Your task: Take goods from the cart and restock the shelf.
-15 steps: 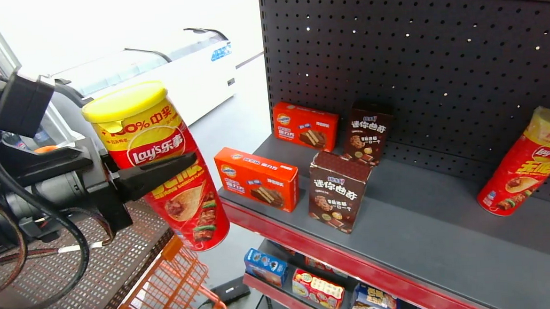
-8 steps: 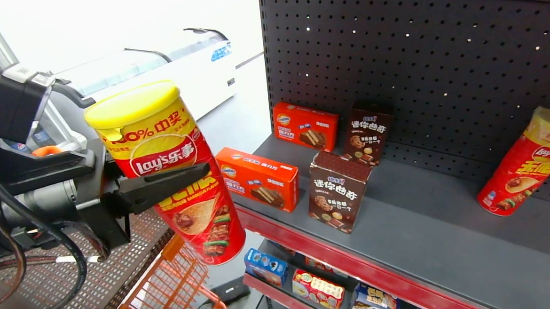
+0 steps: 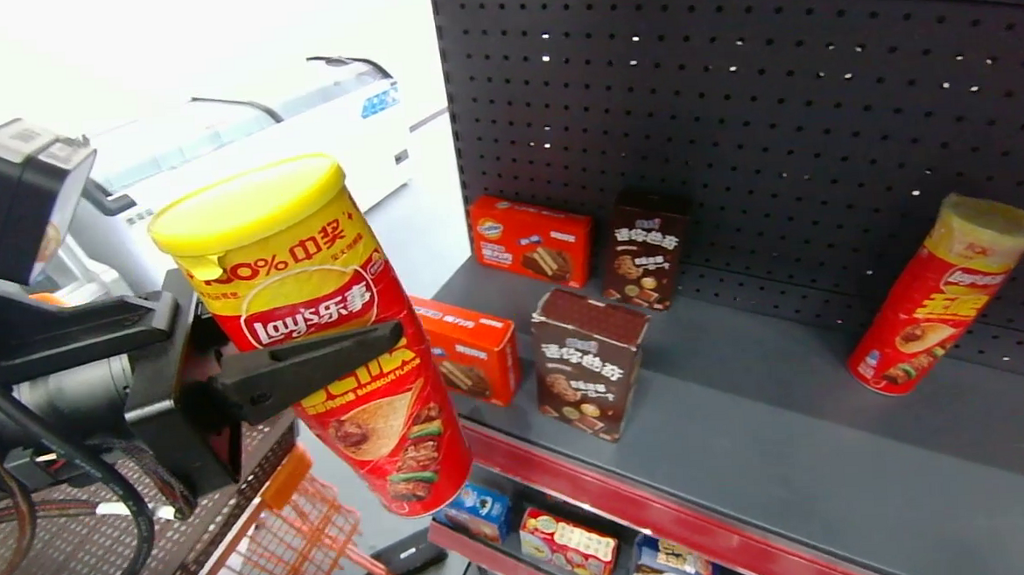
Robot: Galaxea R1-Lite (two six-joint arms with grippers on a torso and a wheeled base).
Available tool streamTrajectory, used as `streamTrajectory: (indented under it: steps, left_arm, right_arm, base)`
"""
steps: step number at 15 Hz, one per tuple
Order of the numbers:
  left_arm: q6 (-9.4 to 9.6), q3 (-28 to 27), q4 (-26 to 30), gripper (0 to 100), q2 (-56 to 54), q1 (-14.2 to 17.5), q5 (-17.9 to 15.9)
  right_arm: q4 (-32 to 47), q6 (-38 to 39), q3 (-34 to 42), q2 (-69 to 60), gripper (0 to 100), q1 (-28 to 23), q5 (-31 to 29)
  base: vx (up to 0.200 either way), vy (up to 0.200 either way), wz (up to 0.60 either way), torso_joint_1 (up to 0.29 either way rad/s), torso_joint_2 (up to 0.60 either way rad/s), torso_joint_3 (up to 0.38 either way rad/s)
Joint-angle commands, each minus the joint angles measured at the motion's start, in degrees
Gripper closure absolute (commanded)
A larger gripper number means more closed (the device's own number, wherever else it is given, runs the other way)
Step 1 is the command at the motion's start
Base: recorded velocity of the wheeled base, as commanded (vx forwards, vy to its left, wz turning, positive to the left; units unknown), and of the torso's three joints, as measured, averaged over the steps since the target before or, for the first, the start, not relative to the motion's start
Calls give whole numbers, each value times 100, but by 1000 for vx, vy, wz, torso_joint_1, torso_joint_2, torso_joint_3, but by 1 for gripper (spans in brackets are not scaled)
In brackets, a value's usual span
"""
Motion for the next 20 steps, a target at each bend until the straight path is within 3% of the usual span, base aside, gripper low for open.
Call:
streamTrajectory:
  steps: [1,9,20]
  left_arm:
    - [-1,-2,-12,100,3,-11,0]
    - [-18,-2,-30,100,-5,-2,9]
    - [-36,-151,269,100,-181,24,9]
  right_arm:
    - [-7,-2,0,0,0,4,-1]
    - [-7,-2,0,0,0,4,-1]
    - [11,-46,-9,105,0,48,192]
  base:
    - [0,0,-600,7,-2,-2]
    - [0,0,-600,-2,3,1]
    - [0,0,0,0,0,0]
